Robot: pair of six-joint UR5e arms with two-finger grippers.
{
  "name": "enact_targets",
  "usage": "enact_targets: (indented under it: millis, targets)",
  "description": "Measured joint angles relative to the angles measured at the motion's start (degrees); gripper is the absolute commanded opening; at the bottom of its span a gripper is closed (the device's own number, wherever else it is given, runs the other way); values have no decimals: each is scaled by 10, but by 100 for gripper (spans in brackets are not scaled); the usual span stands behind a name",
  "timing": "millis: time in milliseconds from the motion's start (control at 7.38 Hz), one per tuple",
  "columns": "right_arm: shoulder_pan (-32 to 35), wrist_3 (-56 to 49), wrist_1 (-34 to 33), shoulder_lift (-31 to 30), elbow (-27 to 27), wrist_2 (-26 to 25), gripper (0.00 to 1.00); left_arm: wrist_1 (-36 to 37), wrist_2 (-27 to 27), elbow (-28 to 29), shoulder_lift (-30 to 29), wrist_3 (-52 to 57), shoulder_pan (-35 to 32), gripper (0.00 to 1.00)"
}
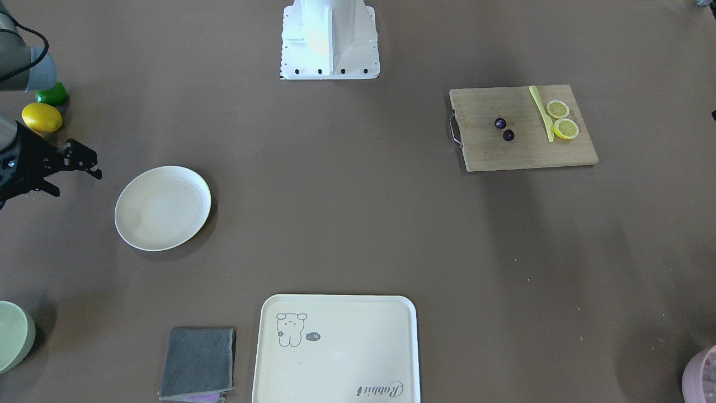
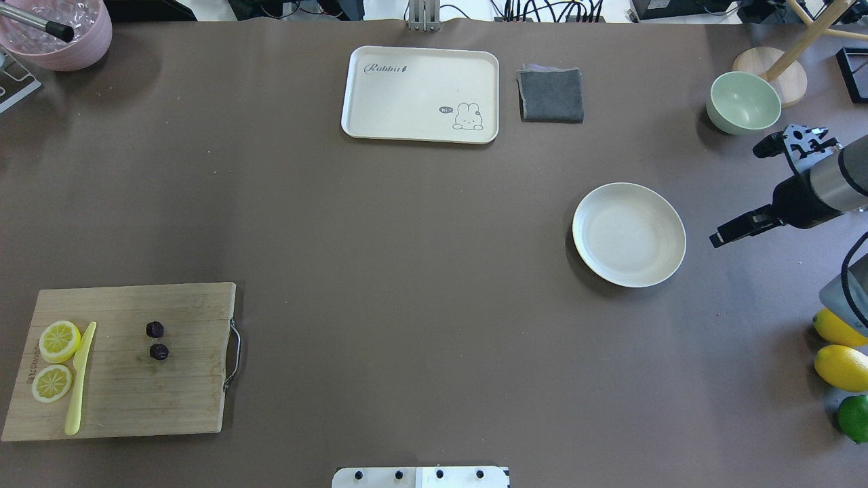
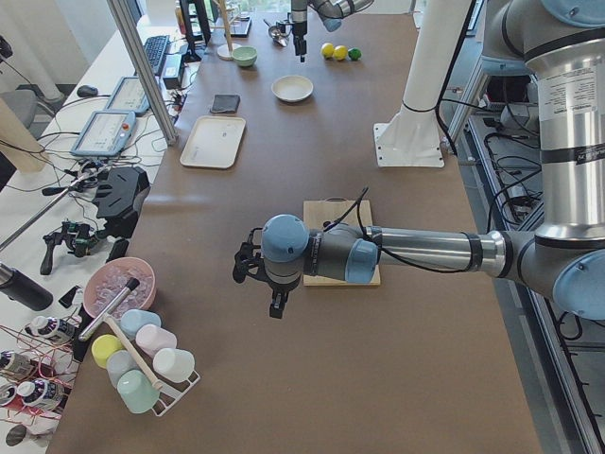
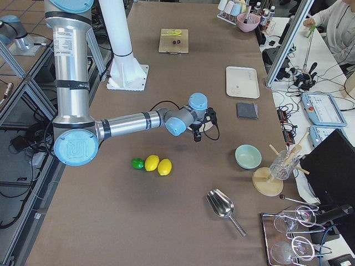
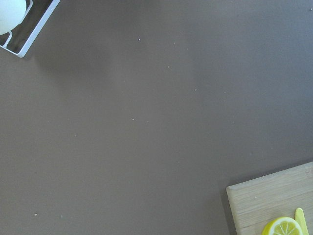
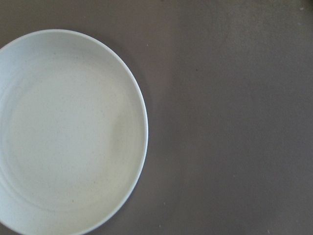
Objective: Place red cherry on plate
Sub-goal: 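Move the right gripper to the white plate's rim and grasp it, then drag the white plate centerward with the right gripper while the left reaches the board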
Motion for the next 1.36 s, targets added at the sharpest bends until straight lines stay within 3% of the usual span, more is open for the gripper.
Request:
enact_targets:
  millis: [271,407,542,814,949,1356]
  targets:
    - [-12,7,7,62,-65,-7,94,-10,1,4,2,-5,0,98]
    - [-15,10,9,75,-88,-12,59,-11,1,4,3,-7,0,98]
    - [-17,18,10,81,-98,-15,41,-11,1,4,3,-7,0,98]
    - [-22,39,31,83,-106,-15,18,-11,2,4,3,-7,0,98]
    - [-27,51,41,83,-109,-15,0,-11,2,4,3,-7,0,98]
    - [-35,77,48,88,-110,-12,0,-11,2,4,3,-9,0,97]
